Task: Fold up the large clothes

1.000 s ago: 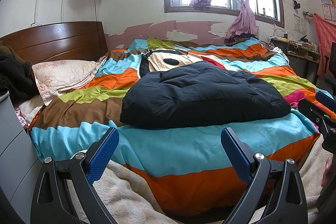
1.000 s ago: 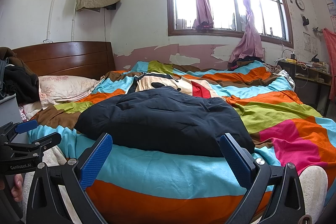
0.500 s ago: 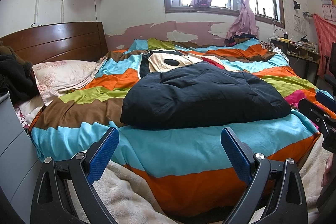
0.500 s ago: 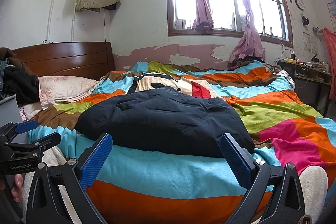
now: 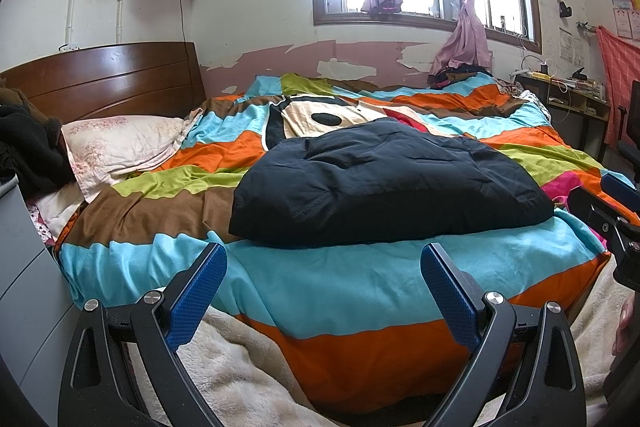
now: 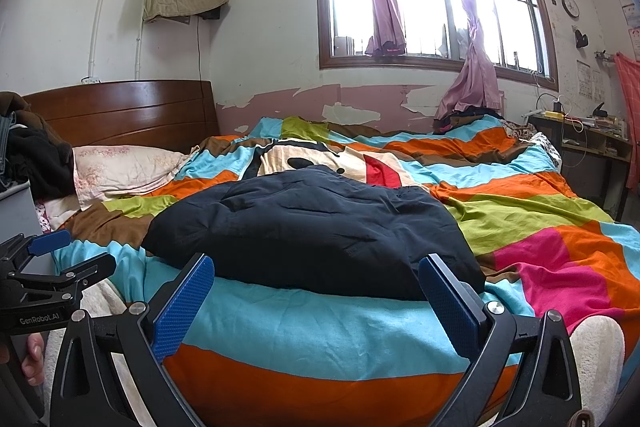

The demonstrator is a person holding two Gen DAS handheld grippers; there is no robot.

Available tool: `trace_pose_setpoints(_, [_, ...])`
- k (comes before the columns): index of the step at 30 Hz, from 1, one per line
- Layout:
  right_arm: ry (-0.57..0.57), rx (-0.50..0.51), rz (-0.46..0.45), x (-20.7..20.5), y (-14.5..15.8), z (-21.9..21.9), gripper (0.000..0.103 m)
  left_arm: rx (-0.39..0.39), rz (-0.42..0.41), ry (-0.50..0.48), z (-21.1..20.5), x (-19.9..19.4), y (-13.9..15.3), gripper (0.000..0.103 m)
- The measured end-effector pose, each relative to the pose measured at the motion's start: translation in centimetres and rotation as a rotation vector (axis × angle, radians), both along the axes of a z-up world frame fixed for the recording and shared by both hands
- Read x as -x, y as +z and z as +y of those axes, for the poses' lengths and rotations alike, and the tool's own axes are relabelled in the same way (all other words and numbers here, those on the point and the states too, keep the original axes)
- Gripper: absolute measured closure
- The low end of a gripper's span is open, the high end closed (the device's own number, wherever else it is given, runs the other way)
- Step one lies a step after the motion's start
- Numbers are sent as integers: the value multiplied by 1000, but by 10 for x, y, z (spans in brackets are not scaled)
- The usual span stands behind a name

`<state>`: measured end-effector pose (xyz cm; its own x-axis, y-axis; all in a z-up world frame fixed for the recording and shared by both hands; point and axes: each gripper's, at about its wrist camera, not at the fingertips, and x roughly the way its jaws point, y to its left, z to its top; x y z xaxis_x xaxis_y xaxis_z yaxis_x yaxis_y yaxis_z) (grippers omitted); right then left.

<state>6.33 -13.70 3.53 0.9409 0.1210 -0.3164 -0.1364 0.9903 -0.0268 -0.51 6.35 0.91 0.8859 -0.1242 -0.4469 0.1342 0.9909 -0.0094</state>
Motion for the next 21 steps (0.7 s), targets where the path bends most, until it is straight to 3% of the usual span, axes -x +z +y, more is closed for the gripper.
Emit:
trace_pose_setpoints(15, [0, 0, -2, 0, 0, 0, 0, 9, 10, -1, 6, -3, 3, 8])
trace_pose_setpoints(21, [-2, -2, 2, 0, 0, 0, 0, -20, 0, 31, 7, -5, 0, 8])
